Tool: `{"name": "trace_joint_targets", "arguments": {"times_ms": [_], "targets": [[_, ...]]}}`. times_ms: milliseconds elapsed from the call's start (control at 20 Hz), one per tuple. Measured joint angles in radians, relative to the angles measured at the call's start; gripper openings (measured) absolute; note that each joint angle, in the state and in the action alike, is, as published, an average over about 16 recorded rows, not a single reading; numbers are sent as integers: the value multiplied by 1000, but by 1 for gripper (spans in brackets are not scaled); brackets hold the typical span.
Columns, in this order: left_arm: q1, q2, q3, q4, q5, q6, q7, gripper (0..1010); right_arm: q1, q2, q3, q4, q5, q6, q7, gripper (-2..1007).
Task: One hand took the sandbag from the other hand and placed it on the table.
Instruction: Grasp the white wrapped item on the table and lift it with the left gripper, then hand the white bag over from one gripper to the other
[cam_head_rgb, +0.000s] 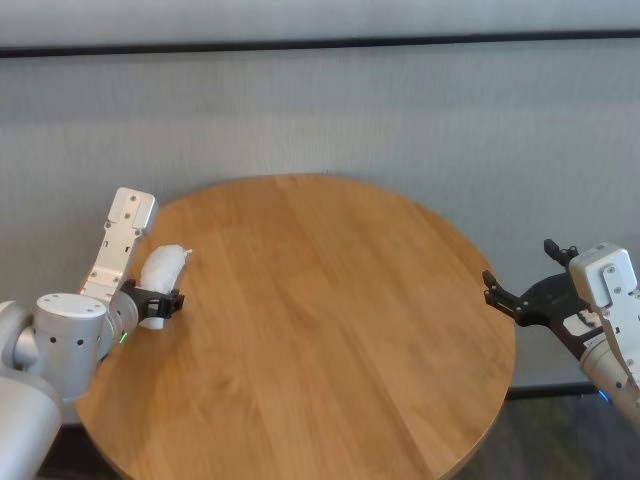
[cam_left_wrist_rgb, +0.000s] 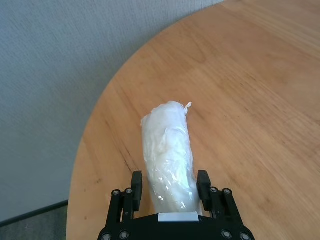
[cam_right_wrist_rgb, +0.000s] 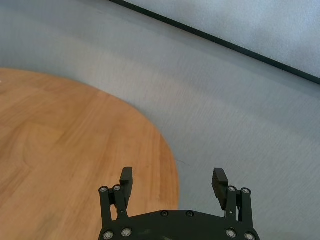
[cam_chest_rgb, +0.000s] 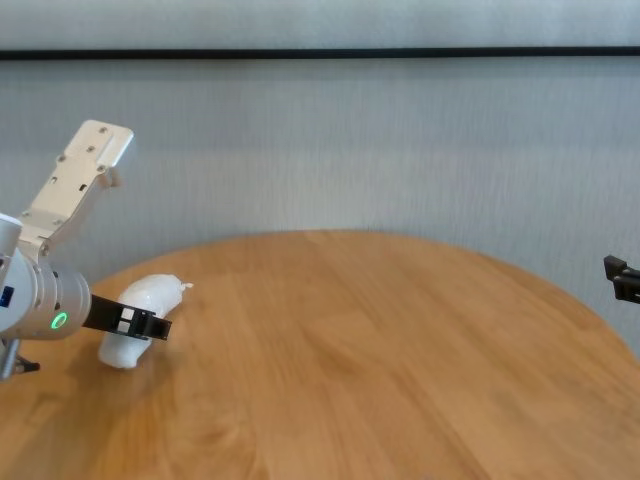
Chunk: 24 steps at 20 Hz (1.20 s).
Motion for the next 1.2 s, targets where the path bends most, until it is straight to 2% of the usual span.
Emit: {"name": "trace_joint_targets", "arguments": {"times_ms": [300,550,1200], "targets": [[0,0,0,0,0,0,0,612,0,0,0,0,0,0,0,1000],[0,0,1,-1,-1,1,0,522,0,0,0,0,0,0,0,1001],[0,0,1,-1,-1,1,0,429,0,0,0,0,0,0,0,1001]]}}
